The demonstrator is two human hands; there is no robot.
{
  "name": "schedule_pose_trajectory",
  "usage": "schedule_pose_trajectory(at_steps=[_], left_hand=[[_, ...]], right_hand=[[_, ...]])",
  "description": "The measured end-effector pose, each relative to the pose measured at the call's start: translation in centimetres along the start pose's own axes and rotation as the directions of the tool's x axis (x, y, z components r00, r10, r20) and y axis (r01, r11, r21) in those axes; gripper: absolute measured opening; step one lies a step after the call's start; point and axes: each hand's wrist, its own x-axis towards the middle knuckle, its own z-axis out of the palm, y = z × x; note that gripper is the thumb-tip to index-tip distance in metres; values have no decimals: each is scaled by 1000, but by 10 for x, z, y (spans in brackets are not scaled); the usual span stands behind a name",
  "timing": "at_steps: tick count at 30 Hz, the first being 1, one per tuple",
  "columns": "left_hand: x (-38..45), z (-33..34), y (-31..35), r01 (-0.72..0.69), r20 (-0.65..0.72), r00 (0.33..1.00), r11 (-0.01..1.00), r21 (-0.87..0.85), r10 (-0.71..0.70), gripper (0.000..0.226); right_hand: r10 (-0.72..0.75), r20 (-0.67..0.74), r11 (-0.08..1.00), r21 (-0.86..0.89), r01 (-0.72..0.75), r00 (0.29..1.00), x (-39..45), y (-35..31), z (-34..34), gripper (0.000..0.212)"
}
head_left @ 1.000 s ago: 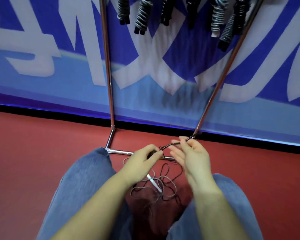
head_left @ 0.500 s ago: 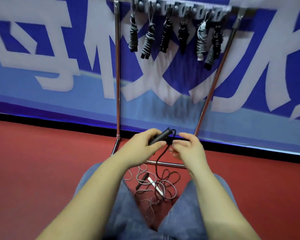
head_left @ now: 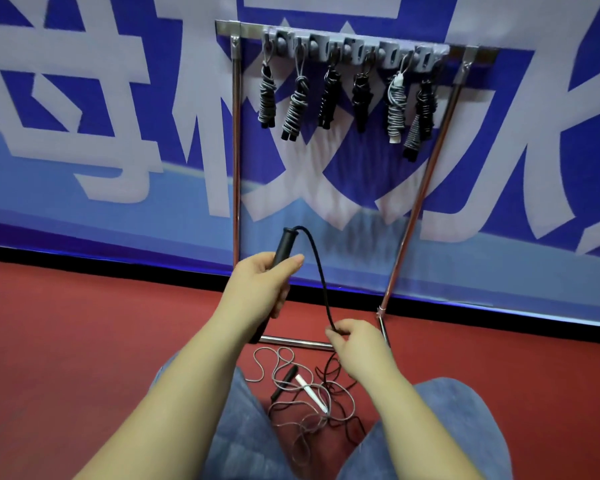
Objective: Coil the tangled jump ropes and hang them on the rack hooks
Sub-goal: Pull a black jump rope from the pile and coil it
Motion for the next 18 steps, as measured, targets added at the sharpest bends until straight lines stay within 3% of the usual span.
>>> schedule_pose_trajectory(at_steps=[3, 5, 7, 10, 13, 16, 18], left_hand=[[3, -1, -10, 68, -1, 998, 997, 28, -68, 17], [6, 0, -21, 86, -7, 996, 994, 74, -86, 19], [8, 3, -33, 107, -15, 994, 984, 141, -106, 21], [7, 6, -43, 168, 94, 977, 962, 217, -192, 28], [5, 4, -44, 212, 235, 940, 963, 169, -248, 31], [5, -1, -43, 165, 246, 947, 970, 180, -207, 26], [5, -1, -45, 150, 204, 962, 977, 153, -180, 23]], right_hand=[[67, 86, 935, 342, -92, 994, 1, -6, -3, 21], [96, 200, 740, 641, -204, 975, -4, -16, -8, 20], [81, 258, 535, 804, -260, 963, -9, -28, -16, 22], [84, 250, 275, 925, -264, 965, -10, -40, -26, 24], [101, 195, 127, 970, -207, 976, -8, -44, -34, 24], [110, 142, 40, 988, -147, 984, -5, -40, -43, 23], [92, 125, 70, 989, -131, 988, -4, -37, -47, 22]])
